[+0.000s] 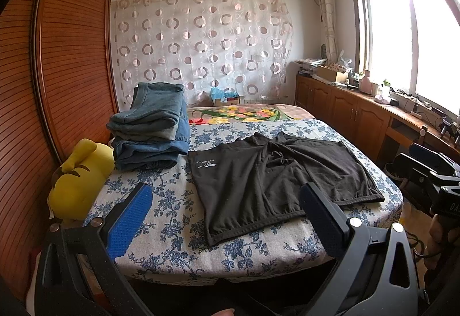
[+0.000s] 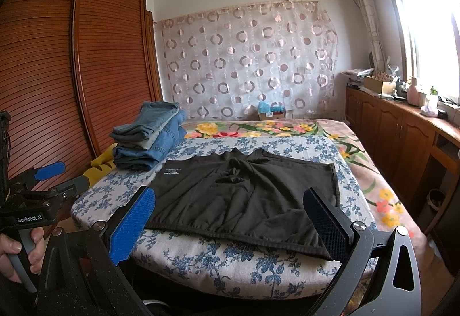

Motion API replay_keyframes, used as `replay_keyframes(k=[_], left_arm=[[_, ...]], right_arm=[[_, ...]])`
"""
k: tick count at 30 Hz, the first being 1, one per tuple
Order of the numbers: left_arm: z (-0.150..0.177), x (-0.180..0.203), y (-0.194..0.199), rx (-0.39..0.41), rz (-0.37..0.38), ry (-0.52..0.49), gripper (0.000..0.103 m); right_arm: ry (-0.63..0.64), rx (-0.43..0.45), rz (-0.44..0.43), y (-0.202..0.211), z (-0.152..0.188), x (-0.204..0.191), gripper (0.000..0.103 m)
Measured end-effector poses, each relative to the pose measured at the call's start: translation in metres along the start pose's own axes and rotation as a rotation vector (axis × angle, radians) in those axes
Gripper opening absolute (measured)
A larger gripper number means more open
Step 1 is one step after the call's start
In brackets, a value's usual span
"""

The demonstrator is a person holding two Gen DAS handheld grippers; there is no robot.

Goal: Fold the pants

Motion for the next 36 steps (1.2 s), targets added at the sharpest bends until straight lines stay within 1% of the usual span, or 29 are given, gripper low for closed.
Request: replay_keyframes(k=[7,9,16,25,29,36], left_arm=[[0.000,0.001,0.000,0.001,0.002,0.001,0.103],[-0.008,-0.002,0.004,0.002,0.001,0.002,0.103],[-0.009,-0.002,0.004,0.008,-0.004,0.011,0.103],[0.001,0.000,-0.014,-0.027,0.008,0.025,0.103],[0.007,0.005,-0.026,-0.066,0.039,0.018,0.103],[0.011,0.017,-0.041,-0.092,0.097,-0.005,0.103]], right_arm=[[-0.001,0.002,-0.001,0.000,0.000,0.001,0.103],[0.000,0.003,-0.001,0.000,0.000,0.001,0.103],[0.001,0.002,0.001,0.000,0.000,0.002,0.103],[0.002,-0.006,0.013,-0.002,0.002,0.008,0.103],[0.005,-0.028,0.012,-0.006,0.005,0.014,0.103],[0.024,-0.060,0.024,-0.006,0.003,0.025,0.103]])
Point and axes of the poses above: each gripper's, at about its wrist camera, not at the fingertips, and y roughly against the way its jaws point, x to its right, z to its underside, the point moved 10 cm from there along -y, roughly the way its jaws point, and after that the axes turned 8 degrees about x, right-handed, at the moved point
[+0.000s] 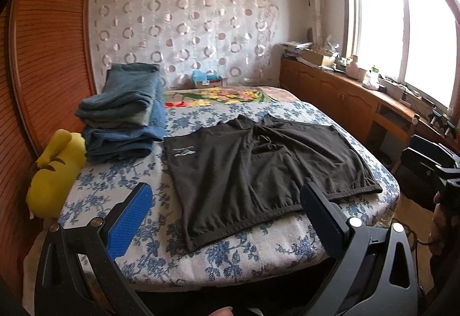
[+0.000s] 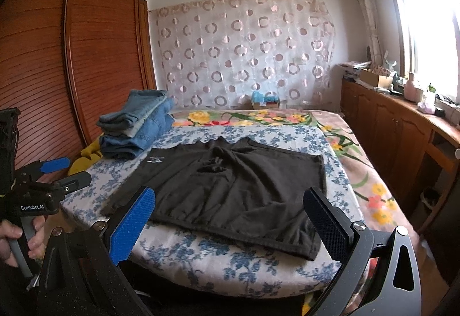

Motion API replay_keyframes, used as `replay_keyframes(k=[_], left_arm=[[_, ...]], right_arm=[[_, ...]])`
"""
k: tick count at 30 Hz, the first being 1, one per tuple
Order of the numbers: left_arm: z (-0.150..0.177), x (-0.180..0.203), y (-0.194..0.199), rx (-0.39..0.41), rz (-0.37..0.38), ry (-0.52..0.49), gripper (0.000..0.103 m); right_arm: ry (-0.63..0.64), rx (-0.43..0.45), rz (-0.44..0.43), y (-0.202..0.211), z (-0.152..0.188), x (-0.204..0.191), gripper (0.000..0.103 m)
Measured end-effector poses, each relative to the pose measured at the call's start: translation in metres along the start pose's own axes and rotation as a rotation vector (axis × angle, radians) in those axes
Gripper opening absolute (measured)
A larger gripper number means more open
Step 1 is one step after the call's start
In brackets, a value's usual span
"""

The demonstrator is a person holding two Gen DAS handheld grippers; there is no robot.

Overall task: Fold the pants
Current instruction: 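Move the right tool to the shorts' waistband and close on it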

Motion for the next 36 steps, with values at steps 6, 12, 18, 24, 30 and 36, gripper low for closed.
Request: replay_keyframes(k=[6,12,18,24,30,36], left_arm=[[0.003,0.008,-0.011,-0.021,0.043,-0.006,0.103],[0.009,0.013,-0.028,-0.050,0.067,-0.010,0.103],[0.030,0.016,-0.048,-0.114,0.069,-0.012,0.103],[0.045,0.018,-0.065,-0.161,0.084,-0.028,0.103],[0.052,0.009,-0.078,-0.192,0.098,-0.014,0.103],[0.060,0.002,-0.085,-0.219,0.099,-0.009,0.103]], right_arm=[[0.008,-0.021,0.029,-0.003,-0.001,0.016,0.097],[0.004,-0.064,0.054,-0.011,0.002,0.033,0.093],[0.024,-0.142,0.066,-0.027,0.011,0.049,0.086],[0.036,-0.212,0.086,-0.048,0.012,0.069,0.073],[0.010,-0.295,0.077,-0.075,0.000,0.084,0.051],[-0.062,-0.330,0.096,-0.098,-0.007,0.105,0.048]])
Point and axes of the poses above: each gripper's, at about its wrist camera, not at the fingertips, and y roughly against the way its jaws point, x to its right, z to its underside, the point moved 10 cm from there along -y, roughly the way its jaws point, and after that the axes turned 8 degrees about x, right-handed, at the moved point
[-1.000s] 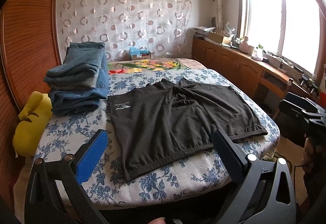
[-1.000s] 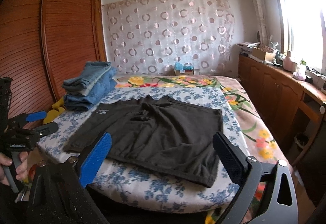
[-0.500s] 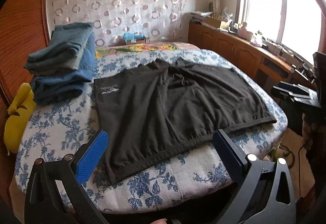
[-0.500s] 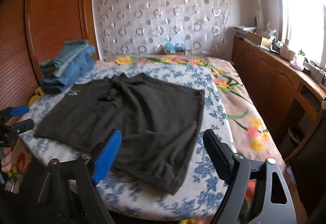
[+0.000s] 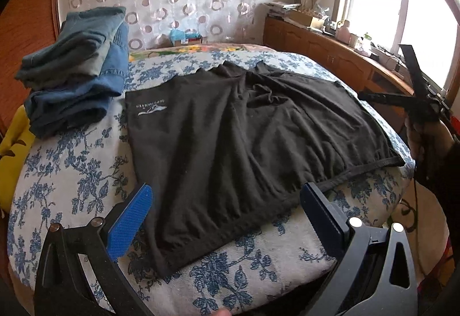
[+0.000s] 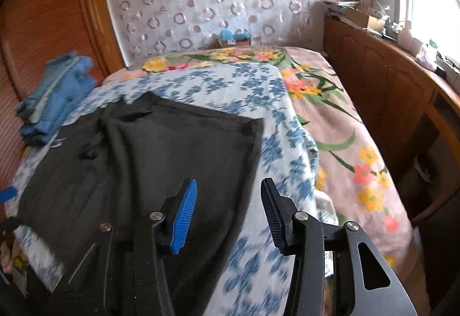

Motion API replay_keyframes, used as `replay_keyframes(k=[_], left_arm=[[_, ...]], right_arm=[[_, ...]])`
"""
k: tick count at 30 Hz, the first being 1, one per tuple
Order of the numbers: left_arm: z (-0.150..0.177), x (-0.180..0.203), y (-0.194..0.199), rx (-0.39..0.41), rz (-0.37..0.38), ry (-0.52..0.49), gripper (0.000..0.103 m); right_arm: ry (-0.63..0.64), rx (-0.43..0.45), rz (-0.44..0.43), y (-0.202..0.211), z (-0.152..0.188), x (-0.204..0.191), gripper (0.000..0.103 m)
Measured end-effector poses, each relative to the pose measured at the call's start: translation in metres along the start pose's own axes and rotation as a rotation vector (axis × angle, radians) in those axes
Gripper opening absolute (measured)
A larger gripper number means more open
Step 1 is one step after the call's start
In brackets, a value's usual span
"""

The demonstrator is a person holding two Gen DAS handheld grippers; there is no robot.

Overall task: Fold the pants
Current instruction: 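Move the right tool to the shorts' waistband and close on it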

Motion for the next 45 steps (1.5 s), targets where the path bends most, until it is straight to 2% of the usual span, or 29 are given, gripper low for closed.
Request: replay_keyframes(k=[5,11,15,20,22,25,30,33,37,38,39,41,45], left_arm=[[0.003,-0.010,-0.003,-0.013,-0.017,0.017,0.103],[0.010,-0.016,-0.007,-0.040,-0.026,0.026,0.103],[0.016,-0.019,-0.007,-0.053,-0.034,0.031,0.103],[0.021,-0.029,-0.010,-0.065,-0.055,0.066,0.103],[0.022,-0.031,-0.011,-0.070,-0.063,0.072,0.103],[0.022,-0.032,-0.009,-0.066,-0.065,0.076,0.103],[0.025,-0.042,0.000,-0.061,-0.059,0.119,0.102],[0.028,-0.048,0.007,-0.061,-0.057,0.136,0.102],[0.030,-0.055,0.019,-0.043,-0.051,0.161,0.101],[0.029,-0.057,0.019,-0.041,-0.047,0.167,0.097],[0.031,-0.058,0.022,-0.042,-0.045,0.170,0.093],[0.034,-0.061,0.026,-0.046,-0.043,0.181,0.093],[0.040,-0.065,0.030,-0.053,-0.032,0.192,0.076]], right_arm=[[-0.049,-0.069,0.011,-0.017,-0.008,0.007,0.039],[-0.085,-0.085,0.022,-0.016,-0.022,0.009,0.029],[-0.042,-0.092,0.055,-0.008,-0.026,0.000,0.026],[0.009,-0.096,0.070,0.002,-0.024,-0.011,0.006],[0.019,-0.096,0.063,0.011,-0.021,-0.015,0.003],[0.028,-0.079,0.137,0.025,-0.020,-0.004,0.002],[0.020,-0.076,0.156,0.042,-0.013,-0.008,0.003],[0.049,-0.074,0.144,0.050,-0.013,-0.015,0.008],[0.084,-0.037,0.103,0.084,-0.007,-0.031,0.030],[0.088,-0.032,0.086,0.089,-0.007,-0.032,0.040],[0.096,-0.028,0.074,0.098,-0.001,-0.037,0.044],[0.105,-0.004,0.042,0.123,0.009,-0.045,0.047],[0.107,0.030,-0.050,0.169,0.033,-0.063,0.054]])
Point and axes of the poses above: each gripper's, at about its wrist camera, not at the fingertips, and y roughly against the way its jaws point, x to its right, z to its underside, the point moved 10 cm from there along -y, roughly the way its jaws point, and after that the axes turned 8 degrees about x, right-handed, at the moved point
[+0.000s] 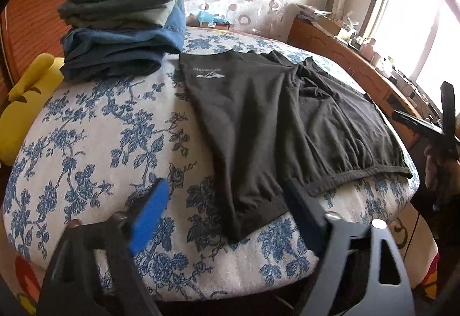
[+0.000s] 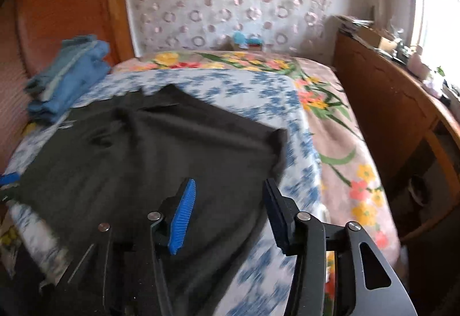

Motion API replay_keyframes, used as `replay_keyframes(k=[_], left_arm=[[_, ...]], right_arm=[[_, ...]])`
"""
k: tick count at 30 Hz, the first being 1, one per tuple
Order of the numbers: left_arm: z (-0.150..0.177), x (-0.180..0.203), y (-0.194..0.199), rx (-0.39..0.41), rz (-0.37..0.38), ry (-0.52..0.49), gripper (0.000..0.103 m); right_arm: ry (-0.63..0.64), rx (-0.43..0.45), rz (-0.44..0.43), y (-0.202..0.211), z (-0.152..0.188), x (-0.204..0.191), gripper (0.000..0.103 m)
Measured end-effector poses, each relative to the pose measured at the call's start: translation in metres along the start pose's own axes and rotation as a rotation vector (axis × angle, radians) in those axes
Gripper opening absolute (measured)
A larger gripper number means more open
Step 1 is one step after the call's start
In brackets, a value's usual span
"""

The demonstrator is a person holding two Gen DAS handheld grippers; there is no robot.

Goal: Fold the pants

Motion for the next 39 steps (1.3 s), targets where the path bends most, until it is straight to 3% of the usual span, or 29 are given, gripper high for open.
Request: replay_keyframes(k=[4,9,12,17,19,20,24,39], left_arm=[[0.001,0.002,0.002,0.000,0.009,-0.011,0.067],[0.000,0.004,-0.001,0.002,0.003,-0.025,0.044],[0.001,0.004,-0.002,0.008,0.005,-0.039,0.043],[-0.001,0.002,-0.004,0.005,-0.011,-0.064,0.031],[-0.001,0.004,-0.005,-0.006,0.008,-0.068,0.021],[0.000,0.007,-0.005,-0.015,0.029,-0.069,0.011],[-0.003,0.017,-0.004,-0.027,0.067,-0.082,0.007],[-0.058,0.097,0.013,0.036,0.186,-0.203,0.006]], right_arm=[[-0.006,0.018,-0.066,0.028,0.019,-0.016,0.061],[0.001,0.040,-0.066,0.048,0.031,-0.023,0.061],[0.006,0.059,-0.078,0.061,0.036,-0.028,0.061],[0.012,0.069,-0.090,0.068,0.049,-0.034,0.061],[0.029,0.066,-0.079,0.066,0.053,-0.038,0.061],[0.031,0.065,-0.078,0.065,0.053,-0.040,0.061],[0.027,0.049,-0.095,0.061,0.054,-0.042,0.061],[-0.004,0.061,-0.115,0.064,0.044,-0.027,0.061]])
Point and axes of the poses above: each gripper's, at about its wrist camera, not at the fingertips, and y roughly against the way its jaws point, x to its right, z to its underside, the point moved 10 cm from there along -y, roughly the way its jaws point, and after that the axes turned 8 degrees about x, right-handed, at the moved point
